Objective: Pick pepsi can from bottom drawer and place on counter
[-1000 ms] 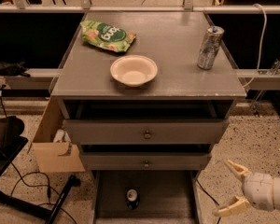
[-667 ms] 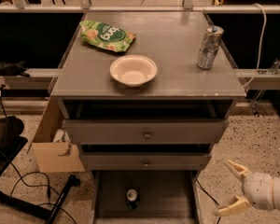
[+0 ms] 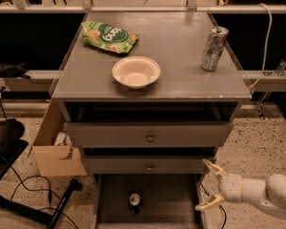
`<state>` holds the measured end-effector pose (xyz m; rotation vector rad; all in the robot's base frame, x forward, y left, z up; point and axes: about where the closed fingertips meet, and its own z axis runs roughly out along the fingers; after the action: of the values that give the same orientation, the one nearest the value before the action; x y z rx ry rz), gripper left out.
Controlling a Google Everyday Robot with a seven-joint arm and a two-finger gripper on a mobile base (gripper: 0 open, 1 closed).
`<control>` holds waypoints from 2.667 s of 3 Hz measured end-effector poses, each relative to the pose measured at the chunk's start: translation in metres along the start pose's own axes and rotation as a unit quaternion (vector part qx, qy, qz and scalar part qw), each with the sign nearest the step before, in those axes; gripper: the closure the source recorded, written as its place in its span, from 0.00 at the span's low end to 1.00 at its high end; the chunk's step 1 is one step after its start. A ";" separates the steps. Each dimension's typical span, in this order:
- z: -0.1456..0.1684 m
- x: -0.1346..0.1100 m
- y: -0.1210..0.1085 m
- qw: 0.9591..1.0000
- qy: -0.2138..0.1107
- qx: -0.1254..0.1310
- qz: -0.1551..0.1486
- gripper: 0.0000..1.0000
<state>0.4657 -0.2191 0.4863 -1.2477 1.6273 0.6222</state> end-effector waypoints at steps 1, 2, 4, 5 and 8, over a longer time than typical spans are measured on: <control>0.047 0.046 0.001 0.999 -0.025 -0.014 -0.030 0.00; 0.071 0.092 0.015 0.999 -0.035 -0.023 -0.030 0.00; 0.099 0.104 0.019 0.998 -0.048 -0.049 -0.017 0.00; 0.143 0.122 0.034 0.993 -0.082 -0.086 -0.005 0.00; 0.251 0.158 0.087 0.975 -0.180 -0.119 0.042 0.00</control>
Offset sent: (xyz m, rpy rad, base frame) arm 0.0067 0.0206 -0.1678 0.0423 -0.0590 0.0988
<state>0.4770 -0.0501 0.2283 -1.1570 1.3329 1.0570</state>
